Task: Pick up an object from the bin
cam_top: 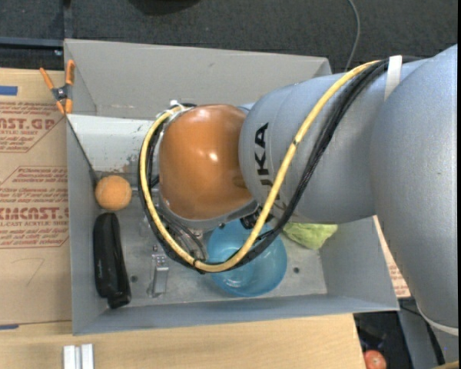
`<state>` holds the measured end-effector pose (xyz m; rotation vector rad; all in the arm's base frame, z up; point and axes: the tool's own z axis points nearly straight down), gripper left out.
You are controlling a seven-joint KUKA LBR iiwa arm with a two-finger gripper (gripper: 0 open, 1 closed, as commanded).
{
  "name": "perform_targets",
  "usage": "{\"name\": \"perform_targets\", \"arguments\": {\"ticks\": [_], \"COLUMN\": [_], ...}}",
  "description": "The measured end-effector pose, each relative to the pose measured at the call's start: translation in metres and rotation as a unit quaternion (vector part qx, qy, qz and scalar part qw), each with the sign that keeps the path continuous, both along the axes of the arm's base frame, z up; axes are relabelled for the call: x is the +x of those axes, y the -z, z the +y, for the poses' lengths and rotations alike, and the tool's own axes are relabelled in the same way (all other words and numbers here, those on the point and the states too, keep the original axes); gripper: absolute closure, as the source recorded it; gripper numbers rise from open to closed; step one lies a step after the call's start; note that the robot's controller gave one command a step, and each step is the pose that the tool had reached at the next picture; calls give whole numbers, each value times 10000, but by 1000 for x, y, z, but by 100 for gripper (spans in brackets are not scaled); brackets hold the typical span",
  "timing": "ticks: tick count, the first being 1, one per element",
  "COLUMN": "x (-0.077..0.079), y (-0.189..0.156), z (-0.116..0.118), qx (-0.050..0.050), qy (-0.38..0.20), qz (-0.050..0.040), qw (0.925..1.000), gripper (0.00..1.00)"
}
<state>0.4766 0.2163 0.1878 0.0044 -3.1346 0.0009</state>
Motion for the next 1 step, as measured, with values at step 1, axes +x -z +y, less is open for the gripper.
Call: {"name": "perform_targets", "arguments": {"ticks": [1], "x": [2], "y": [-3], "z": [-1], "qx": [9], "qy": [10], "qz": [-34], "qw": [10000], "gripper": [0]}}
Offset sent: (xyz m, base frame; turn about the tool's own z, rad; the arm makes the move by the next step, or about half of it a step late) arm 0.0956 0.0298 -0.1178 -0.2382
